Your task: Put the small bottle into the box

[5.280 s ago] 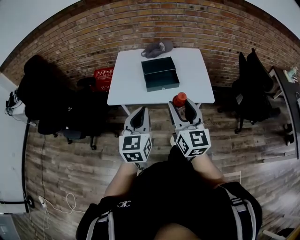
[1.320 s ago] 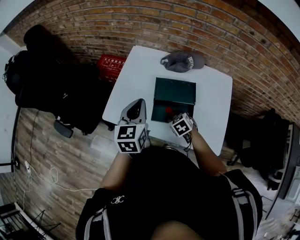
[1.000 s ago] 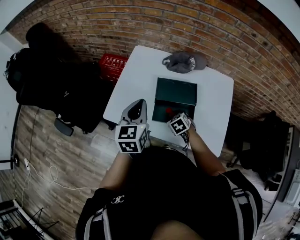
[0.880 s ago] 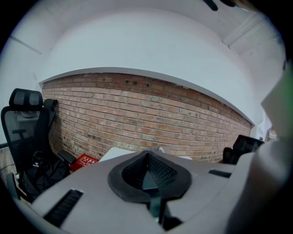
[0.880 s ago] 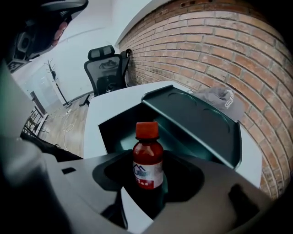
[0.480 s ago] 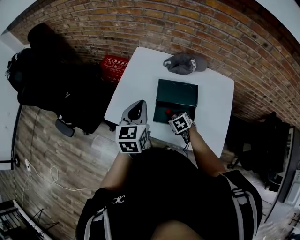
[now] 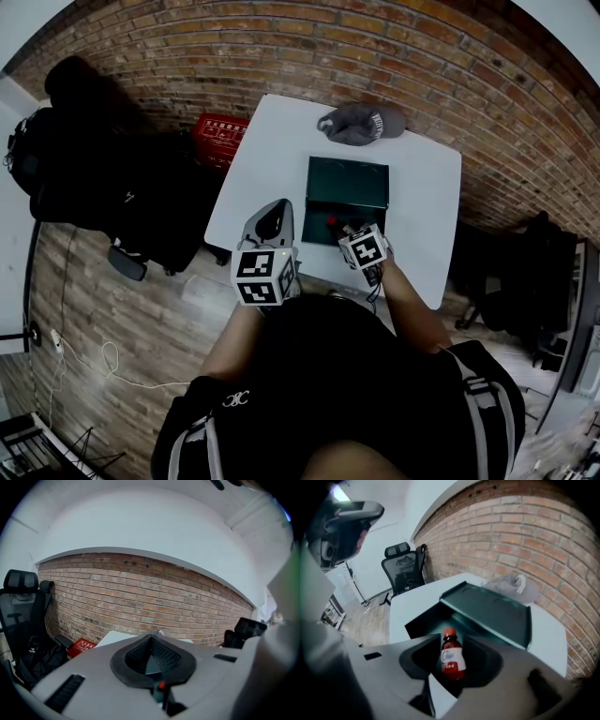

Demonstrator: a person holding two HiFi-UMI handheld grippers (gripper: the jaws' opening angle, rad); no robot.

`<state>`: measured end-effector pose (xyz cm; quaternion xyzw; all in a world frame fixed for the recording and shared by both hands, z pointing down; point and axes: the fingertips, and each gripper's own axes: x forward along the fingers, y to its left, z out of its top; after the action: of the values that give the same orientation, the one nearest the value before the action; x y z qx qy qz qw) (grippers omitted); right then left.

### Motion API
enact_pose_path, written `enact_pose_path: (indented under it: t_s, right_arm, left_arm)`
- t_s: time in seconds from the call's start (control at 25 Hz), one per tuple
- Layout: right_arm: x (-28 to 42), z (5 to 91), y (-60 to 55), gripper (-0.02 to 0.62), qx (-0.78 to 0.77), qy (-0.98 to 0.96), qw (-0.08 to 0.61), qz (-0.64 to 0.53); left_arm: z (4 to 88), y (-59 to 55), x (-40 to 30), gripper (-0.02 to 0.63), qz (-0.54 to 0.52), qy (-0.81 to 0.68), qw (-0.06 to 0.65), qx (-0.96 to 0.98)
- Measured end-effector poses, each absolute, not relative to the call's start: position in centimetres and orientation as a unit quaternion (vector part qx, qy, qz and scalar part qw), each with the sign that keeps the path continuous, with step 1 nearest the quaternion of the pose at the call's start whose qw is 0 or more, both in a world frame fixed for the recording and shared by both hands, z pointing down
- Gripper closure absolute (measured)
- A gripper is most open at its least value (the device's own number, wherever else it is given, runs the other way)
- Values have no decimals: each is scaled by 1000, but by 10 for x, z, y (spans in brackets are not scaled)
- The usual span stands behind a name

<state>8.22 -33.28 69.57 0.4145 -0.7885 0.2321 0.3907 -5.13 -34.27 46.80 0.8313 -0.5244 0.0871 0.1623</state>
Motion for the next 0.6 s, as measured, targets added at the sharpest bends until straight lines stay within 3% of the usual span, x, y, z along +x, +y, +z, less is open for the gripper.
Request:
enact_pose_path:
  t_s: [0.04, 0.08, 0.4, 0.6]
  right_arm:
    - [85, 684, -339, 505, 437, -793, 367, 213]
    - [88, 670, -346, 546, 460, -798, 340, 193]
    - [100, 542, -368, 565, 550, -813, 168, 93]
    - [113, 481, -366, 566, 577, -809, 68, 89]
  left_arm:
    - [468, -343, -51, 594, 87, -523, 162, 832]
    - [468, -344, -50, 594, 88, -522, 163, 833]
    - [470, -348, -37, 594, 92, -502, 162, 845]
    - [466, -353, -25, 594, 94, -489, 157, 853]
